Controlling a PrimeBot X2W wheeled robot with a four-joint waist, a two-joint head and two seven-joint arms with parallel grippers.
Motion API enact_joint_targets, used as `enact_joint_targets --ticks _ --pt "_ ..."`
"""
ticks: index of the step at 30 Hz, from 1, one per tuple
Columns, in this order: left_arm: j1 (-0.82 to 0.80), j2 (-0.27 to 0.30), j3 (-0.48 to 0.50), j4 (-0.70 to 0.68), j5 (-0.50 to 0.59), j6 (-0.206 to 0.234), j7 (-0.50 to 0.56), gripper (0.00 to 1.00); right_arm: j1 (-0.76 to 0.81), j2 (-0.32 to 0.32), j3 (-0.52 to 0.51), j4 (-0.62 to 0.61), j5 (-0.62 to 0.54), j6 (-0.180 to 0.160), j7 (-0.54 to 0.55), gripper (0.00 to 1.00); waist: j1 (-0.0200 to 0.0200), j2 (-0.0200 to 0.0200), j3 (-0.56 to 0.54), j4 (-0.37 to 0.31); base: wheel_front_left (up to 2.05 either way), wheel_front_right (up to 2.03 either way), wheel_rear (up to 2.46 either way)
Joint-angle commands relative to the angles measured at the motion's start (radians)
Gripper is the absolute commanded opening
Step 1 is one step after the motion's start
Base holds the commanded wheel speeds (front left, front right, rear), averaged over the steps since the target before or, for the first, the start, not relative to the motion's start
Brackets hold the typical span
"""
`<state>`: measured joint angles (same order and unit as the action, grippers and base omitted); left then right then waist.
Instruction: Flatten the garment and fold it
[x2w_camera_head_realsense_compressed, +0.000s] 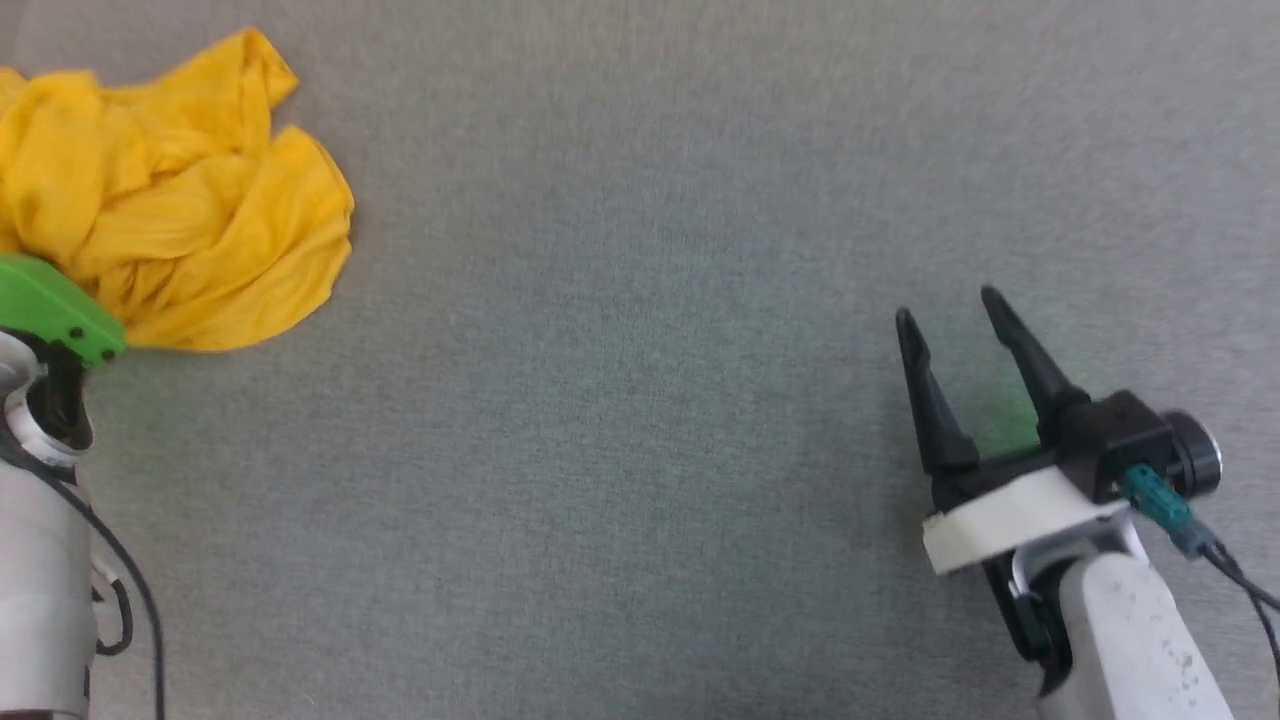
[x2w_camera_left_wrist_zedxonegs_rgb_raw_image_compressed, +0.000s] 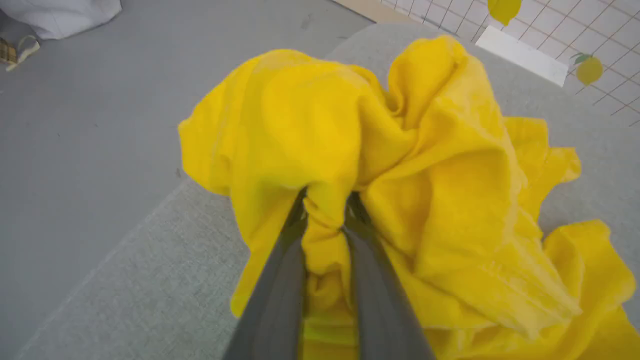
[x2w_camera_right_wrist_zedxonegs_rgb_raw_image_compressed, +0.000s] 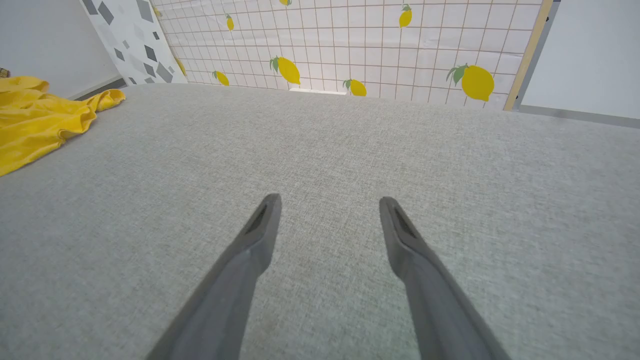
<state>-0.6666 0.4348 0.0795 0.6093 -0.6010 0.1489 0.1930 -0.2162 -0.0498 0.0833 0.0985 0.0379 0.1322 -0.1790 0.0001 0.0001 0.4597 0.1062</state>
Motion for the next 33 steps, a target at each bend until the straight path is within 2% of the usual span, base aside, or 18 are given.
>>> enact_joint_targets --ticks 1,4,7,13,22,27,33 --pt "-0.01 0.004 -0.007 -0.022 0.025 -0.012 -0.061 0.0 0.02 0.0 -0.008 0.007 0.011 -0.002 -0.009 1.0 -0.0001 -0.0001 -0.159 0.032 0.0 0.0 0.0" --pt "-0.037 0.007 -0.034 -0.073 0.08 -0.039 -0.219 0.0 0.061 0.0 -0.027 0.019 0.026 -0.002 -0.014 1.0 -0.0001 -0.0001 -0.235 0.032 0.0 0.0 0.0" --pt "-0.074 -0.01 -0.072 -0.127 0.114 -0.067 -0.307 0.0 0.105 0.0 -0.045 0.026 0.041 -0.002 -0.014 1.0 -0.0001 -0.0001 -0.3 0.026 0.0 0.0 0.0" --pt "-0.135 -0.077 -0.163 -0.238 0.145 -0.111 -0.356 0.0 0.149 0.0 -0.066 0.017 0.055 -0.002 -0.01 1.0 -0.0001 -0.0001 -0.37 -0.018 0.0 0.0 0.0" --pt "-0.155 -0.242 -0.325 -0.308 0.134 -0.161 -0.305 0.0 0.171 0.0 -0.074 -0.004 0.069 -0.002 0.001 1.0 -0.0001 -0.0001 -0.386 -0.128 0.0 0.0 0.0" --pt "-0.117 -0.326 -0.429 -0.239 0.111 -0.196 -0.231 0.0 0.179 0.0 -0.092 -0.017 0.07 -0.002 0.007 1.0 -0.0001 -0.0001 -0.375 -0.195 0.0 0.0 0.0" --pt "-0.031 -0.371 -0.56 -0.088 0.02 -0.241 -0.047 0.0 0.181 0.0 -0.108 -0.026 0.068 -0.002 0.015 1.0 -0.0001 -0.0001 -0.363 -0.258 0.0 0.0 0.0"
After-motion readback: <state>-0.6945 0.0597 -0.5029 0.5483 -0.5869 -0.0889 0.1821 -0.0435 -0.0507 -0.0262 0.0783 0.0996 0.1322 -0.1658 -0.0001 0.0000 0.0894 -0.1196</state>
